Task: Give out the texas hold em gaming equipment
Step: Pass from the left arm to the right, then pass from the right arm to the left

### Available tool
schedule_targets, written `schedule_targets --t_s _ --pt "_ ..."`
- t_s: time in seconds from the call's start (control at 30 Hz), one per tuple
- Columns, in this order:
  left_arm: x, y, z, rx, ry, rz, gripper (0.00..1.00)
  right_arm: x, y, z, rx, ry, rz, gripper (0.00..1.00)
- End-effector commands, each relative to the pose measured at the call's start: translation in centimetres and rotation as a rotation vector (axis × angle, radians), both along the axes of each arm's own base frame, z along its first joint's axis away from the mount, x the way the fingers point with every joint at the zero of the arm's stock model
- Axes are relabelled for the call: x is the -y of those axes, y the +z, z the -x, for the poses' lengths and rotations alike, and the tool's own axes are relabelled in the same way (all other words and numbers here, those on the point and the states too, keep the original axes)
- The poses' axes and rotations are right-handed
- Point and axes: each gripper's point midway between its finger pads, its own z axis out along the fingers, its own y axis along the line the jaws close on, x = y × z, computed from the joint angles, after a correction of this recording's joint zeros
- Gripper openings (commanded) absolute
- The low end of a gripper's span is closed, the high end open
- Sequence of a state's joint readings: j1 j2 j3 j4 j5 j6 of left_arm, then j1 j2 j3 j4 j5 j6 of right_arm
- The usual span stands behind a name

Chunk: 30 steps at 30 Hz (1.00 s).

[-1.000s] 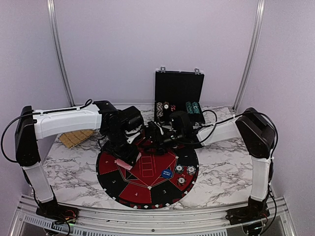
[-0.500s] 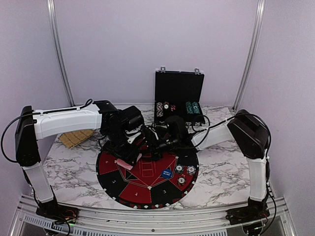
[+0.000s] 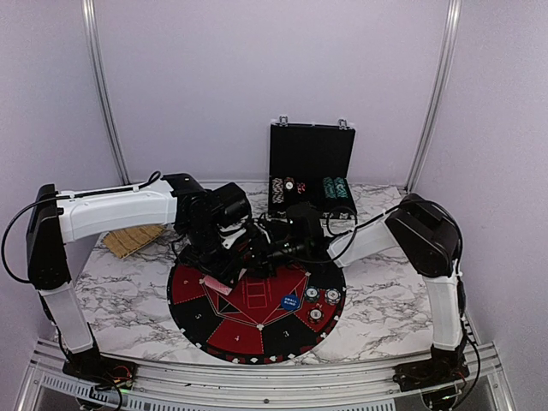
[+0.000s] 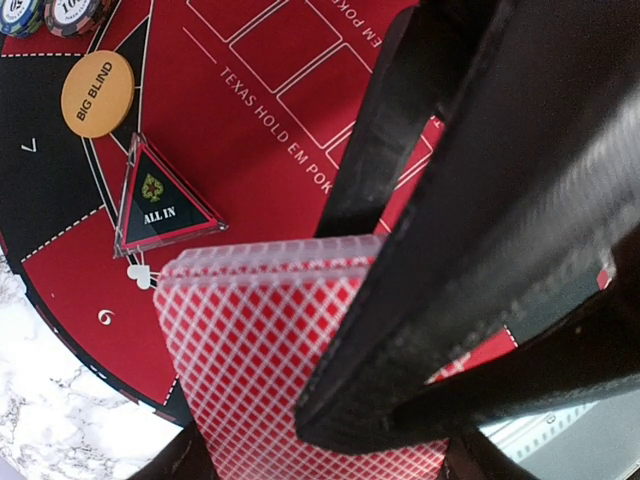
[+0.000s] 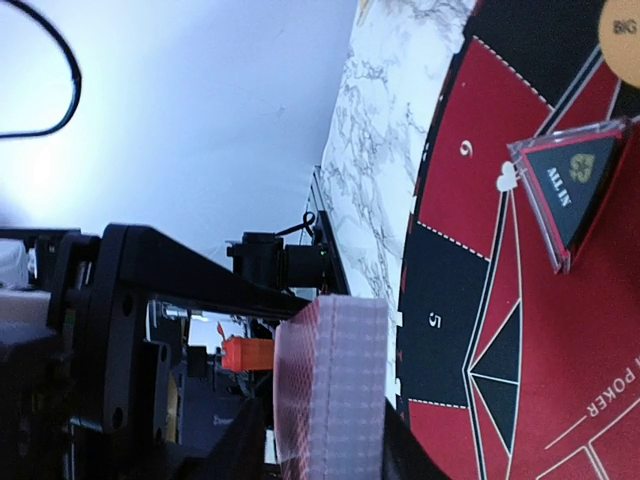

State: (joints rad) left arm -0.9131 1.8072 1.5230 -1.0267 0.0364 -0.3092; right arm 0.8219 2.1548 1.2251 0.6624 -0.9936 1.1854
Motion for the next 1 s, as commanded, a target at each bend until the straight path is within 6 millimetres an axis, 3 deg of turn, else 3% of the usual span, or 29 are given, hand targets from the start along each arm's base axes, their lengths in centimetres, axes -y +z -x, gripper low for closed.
schedule_targets --t_s 0.0,0.2,0.37,0.47,0.77,0.97 --pt "0.0 0.4 0.4 -0.005 -0.011 -0.006 0.46 -0.2 0.9 0.5 -0.023 0.016 -0.063 0.25" --pt "-0.2 0.2 0.3 -0.005 -0.002 -0.012 0.61 0.1 1.8 1.0 -0.083 0.025 -0.124 0.06" --pt "-0.3 0.1 0.3 0.003 0.008 -0.017 0.81 0.4 2.8 1.1 -0.139 0.016 -0.188 0.0" --pt "-0.3 -0.2 0.3 0.0 0.011 -0.018 0.85 0.4 3.0 1.0 -0.137 0.006 -0.191 0.0" --pt "-0.1 -0.5 0.3 -0.004 0.013 -0.007 0.83 0.4 3.0 0.8 -0.142 -0.01 -0.194 0.0" --pt "-0.1 -0.4 0.3 0.003 0.008 -0.006 0.67 0.5 2.7 0.7 -0.138 -0.026 -0.178 0.0"
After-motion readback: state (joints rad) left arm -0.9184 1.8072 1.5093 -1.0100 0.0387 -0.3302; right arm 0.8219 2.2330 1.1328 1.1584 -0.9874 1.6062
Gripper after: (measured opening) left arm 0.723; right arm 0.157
